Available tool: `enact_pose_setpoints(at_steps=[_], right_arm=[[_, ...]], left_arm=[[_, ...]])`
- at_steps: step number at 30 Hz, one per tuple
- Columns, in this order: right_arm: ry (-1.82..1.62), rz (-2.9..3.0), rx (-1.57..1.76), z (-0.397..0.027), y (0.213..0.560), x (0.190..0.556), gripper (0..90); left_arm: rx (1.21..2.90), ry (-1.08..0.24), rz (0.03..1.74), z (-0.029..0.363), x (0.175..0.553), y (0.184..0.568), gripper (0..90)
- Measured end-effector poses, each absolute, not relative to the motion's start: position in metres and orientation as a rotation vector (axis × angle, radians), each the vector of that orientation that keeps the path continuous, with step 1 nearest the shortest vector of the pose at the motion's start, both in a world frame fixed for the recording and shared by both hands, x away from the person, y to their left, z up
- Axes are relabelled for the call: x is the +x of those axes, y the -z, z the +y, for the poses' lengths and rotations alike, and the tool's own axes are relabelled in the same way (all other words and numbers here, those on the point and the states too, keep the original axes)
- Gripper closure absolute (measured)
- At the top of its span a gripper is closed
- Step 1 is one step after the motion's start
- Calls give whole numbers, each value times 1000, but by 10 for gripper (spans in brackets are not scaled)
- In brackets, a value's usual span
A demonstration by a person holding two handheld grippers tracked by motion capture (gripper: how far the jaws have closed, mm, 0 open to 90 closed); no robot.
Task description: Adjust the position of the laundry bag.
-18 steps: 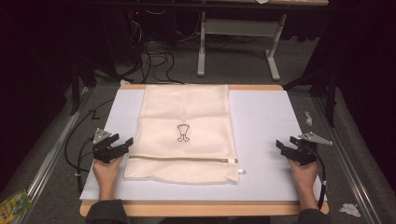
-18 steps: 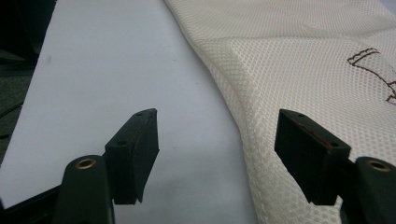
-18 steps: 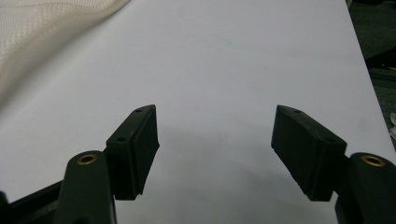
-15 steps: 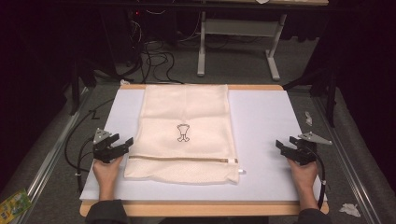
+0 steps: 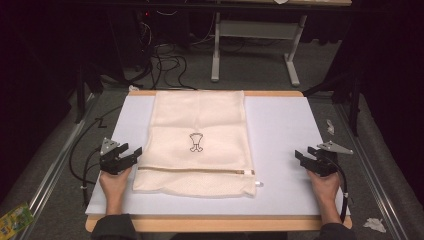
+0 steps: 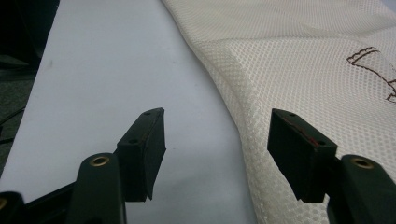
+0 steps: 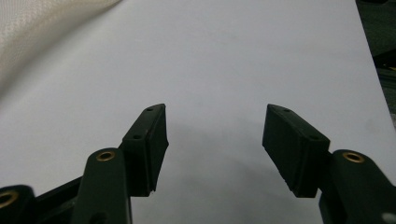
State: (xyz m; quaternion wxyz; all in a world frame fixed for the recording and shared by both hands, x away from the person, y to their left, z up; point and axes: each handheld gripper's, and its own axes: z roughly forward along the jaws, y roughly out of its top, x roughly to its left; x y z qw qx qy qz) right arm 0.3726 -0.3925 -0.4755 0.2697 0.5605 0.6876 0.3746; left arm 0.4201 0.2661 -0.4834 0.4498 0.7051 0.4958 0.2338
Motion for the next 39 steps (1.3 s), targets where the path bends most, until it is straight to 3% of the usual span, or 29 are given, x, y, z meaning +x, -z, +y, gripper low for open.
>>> enact_pose_setpoints(at_steps=[24, 31, 39], right_arm=[[-1057, 1812, 1544, -397, 472, 372, 492], [-1102, 1858, 1538, -389, 465, 373, 593], [-1122, 1946, 1491, -368, 461, 371, 591]], left_arm=[[1740, -557, 1254, 266, 422, 482, 365], [1801, -495, 1256, 264, 419, 472, 355], [1859, -456, 1261, 260, 412, 460, 338]])
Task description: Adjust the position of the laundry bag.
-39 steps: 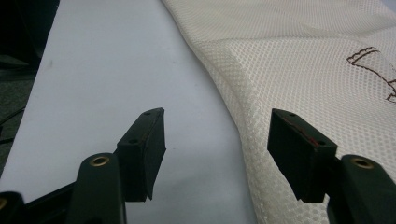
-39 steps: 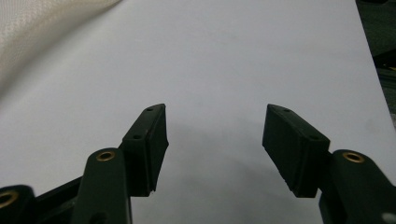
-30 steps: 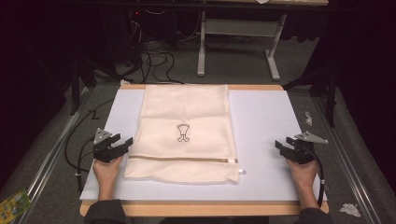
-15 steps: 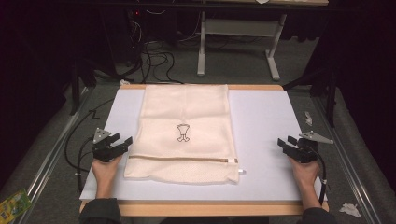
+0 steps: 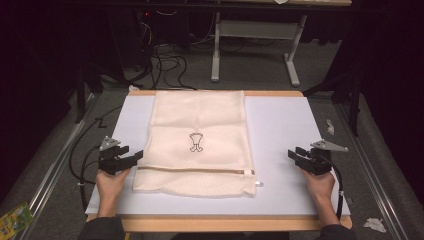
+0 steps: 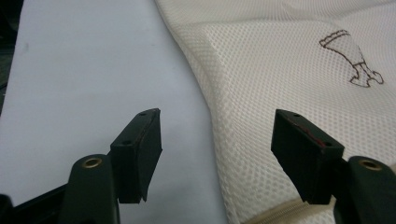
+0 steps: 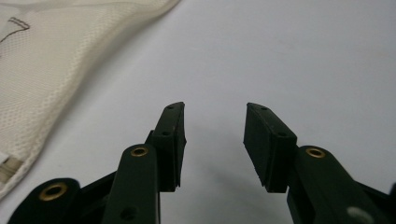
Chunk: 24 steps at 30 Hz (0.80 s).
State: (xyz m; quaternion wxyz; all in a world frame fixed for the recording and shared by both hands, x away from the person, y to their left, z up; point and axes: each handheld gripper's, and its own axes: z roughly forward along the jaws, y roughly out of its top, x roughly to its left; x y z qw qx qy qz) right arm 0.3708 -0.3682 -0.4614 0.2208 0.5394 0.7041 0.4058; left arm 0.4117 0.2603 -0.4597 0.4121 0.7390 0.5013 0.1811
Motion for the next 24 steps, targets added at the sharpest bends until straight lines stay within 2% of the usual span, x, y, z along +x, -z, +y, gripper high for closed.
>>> enact_pose_setpoints(at_steps=[24], right_arm=[[-1148, 2189, 1397, -296, 461, 379, 568]], left_arm=[[1971, -402, 1250, 242, 403, 464, 345]])
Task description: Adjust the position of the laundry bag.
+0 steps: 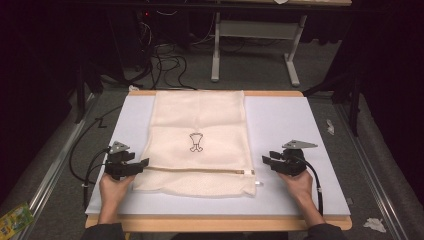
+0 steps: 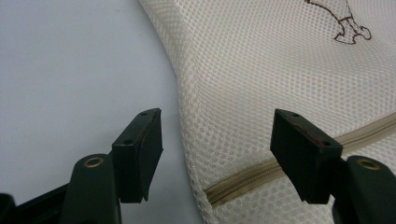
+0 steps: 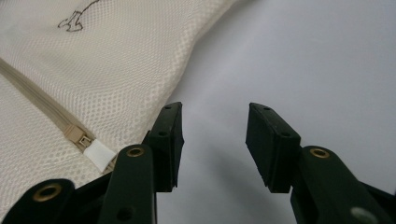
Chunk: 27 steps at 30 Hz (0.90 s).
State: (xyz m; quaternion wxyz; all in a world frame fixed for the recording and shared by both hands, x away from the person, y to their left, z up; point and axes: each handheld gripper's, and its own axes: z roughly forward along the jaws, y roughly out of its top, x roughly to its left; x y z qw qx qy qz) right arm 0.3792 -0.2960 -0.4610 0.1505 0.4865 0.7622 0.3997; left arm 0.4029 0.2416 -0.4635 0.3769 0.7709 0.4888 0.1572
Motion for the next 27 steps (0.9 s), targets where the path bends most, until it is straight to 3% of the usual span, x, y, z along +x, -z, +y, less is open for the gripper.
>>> enact_pose_setpoints(at_steps=[10, 27], right_arm=[[-1213, 2221, 1349, -270, 457, 387, 558], [-1148, 2263, 1462, -248, 467, 416, 571]], left_arm=[[1982, -384, 1269, 231, 411, 462, 358], [1989, -382, 1340, 222, 429, 467, 461]])
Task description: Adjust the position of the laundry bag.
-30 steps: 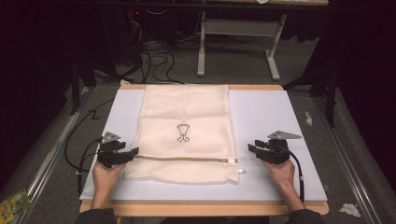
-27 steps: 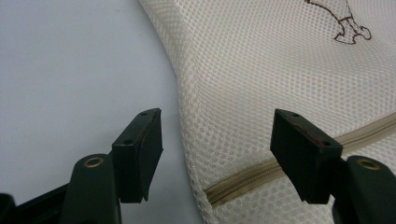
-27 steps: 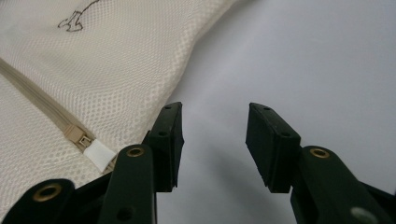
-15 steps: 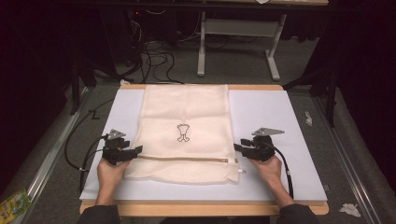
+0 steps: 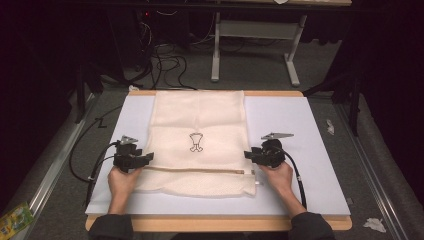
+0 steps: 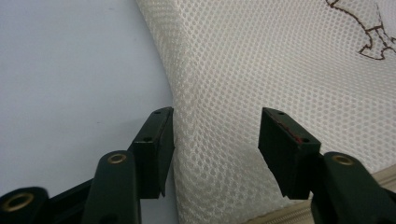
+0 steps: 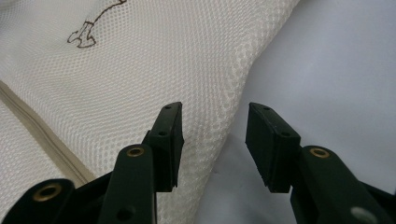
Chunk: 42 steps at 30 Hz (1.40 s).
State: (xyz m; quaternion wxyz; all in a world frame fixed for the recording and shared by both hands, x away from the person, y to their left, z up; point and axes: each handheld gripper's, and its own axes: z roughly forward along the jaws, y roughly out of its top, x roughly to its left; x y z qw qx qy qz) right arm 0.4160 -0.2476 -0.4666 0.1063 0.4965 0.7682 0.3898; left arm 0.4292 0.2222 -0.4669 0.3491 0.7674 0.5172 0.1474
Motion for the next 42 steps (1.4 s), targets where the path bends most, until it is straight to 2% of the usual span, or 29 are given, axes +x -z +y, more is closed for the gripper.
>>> enact_pose_setpoints(at_steps=[10, 14, 16, 21, 42], right_arm=[[-1096, 2291, 1476, -238, 469, 424, 643], [-1074, 2317, 1475, -233, 471, 427, 733], [-1057, 2330, 1467, -232, 472, 427, 807], [-1055, 2333, 1433, -231, 470, 425, 849], [-1084, 2316, 1388, -242, 464, 420, 856]], left_arm=[[2003, -405, 1352, 218, 436, 469, 561], [2011, -418, 1358, 218, 437, 470, 659], [2013, -421, 1357, 218, 437, 470, 785], [2016, -396, 1338, 219, 436, 467, 855], [1971, -414, 1277, 213, 431, 457, 871]])
